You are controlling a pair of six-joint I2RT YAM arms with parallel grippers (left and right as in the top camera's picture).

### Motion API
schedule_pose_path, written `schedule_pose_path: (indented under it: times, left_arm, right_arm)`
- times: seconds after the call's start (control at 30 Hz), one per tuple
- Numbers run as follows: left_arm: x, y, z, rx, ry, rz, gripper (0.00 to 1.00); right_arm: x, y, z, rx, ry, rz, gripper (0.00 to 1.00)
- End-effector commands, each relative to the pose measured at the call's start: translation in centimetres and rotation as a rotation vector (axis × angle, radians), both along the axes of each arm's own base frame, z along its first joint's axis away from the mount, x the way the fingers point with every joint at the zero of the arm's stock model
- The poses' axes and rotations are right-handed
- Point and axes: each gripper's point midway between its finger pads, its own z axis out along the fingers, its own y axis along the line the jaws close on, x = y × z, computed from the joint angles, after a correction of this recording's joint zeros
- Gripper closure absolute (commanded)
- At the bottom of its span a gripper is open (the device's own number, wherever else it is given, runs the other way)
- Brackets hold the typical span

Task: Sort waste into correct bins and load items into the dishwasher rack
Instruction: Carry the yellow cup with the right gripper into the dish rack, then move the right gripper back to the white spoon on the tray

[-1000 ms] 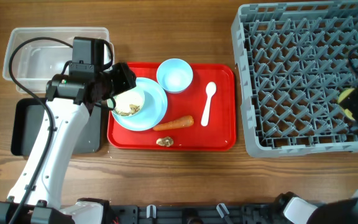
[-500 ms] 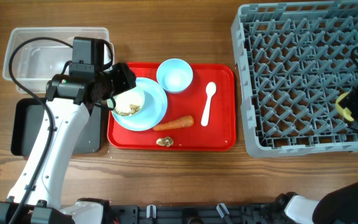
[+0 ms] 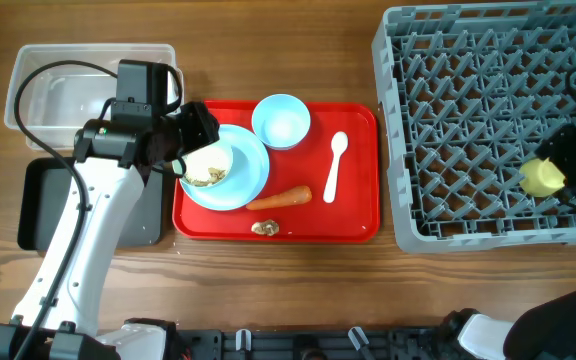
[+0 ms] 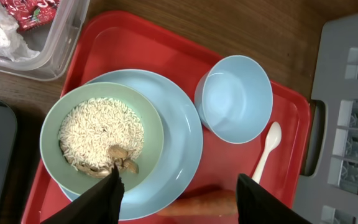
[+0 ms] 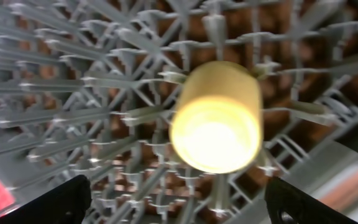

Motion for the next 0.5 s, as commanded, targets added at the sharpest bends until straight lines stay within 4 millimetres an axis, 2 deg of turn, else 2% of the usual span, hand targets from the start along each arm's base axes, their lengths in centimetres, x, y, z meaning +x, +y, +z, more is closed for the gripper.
schedule_pose_path:
  times: [0.0, 0.1, 0.3, 0.33, 0.4, 0.47]
  left_arm:
    - [0.1, 0.2, 0.4, 0.021, -0.015, -0.013, 0.39]
    - [0.0, 0.2, 0.4, 0.022, -0.012, -0.013, 0.38]
    - [-0.1, 0.2, 0.3, 0.023, -0.005, -0.012, 0.36]
    - [-0.2, 0.2, 0.3, 0.023, -0.004, -0.013, 0.35]
    - [-0.2, 0.2, 0.2, 0.023, -0.002, -0.013, 0.35]
    - [-0.2, 0.3, 0.2, 0.023, -0.002, -0.013, 0.34]
  right_arm:
    - [2.6, 3.1, 1.5, 0.121, -0.149, 0.173, 0.12]
    - [3.8, 5.8, 2.4, 0.180, -0.219, 0.293, 0.11]
    - [5.4, 11.3, 2.8, 0.183, -0.234, 0.500, 0.12]
    - [5.6, 12.7, 2.9, 0.184, -0.233, 0.540, 0.12]
    - [6.6, 18.3, 3.2, 0.181, -0.243, 0.709, 0.12]
    - [6.9, 20.8, 3.3, 0.171, -0.254, 0.782, 0.12]
